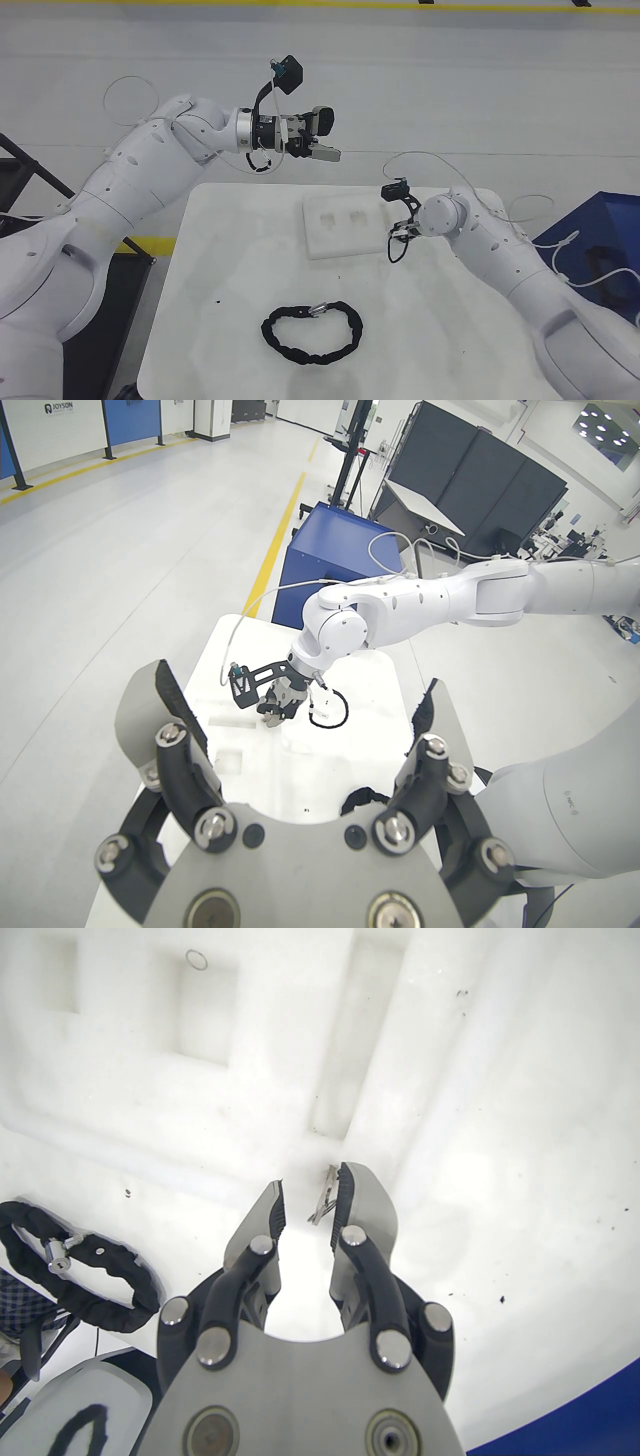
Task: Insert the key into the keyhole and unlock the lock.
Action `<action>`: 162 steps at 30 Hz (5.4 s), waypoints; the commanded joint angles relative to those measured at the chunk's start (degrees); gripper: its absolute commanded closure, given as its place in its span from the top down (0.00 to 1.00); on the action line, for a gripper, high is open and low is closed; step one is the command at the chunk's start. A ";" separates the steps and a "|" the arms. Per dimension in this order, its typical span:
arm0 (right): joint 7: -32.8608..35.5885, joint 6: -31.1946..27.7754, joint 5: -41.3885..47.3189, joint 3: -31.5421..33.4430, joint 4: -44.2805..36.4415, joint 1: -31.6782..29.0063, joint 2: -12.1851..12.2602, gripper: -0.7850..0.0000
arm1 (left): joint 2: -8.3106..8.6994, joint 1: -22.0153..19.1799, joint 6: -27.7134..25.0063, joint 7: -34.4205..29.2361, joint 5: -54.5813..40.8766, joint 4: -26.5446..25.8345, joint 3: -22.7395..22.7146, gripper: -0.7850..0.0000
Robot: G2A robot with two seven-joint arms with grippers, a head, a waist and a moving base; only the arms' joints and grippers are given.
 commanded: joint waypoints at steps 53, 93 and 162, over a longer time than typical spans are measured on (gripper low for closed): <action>25.87 3.97 18.45 50.25 -48.77 -29.68 14.40 0.00 | 0.00 0.00 0.00 -0.08 -0.05 0.00 0.00 1.00; 19.49 1.00 22.54 57.97 -52.29 -37.13 15.64 0.00 | 8.77 18.88 0.27 2.97 18.47 -11.58 -6.98 1.00; 19.49 1.00 22.54 57.97 -52.29 -37.13 15.64 0.00 | 11.78 50.59 15.86 55.45 96.57 -18.56 -16.16 1.00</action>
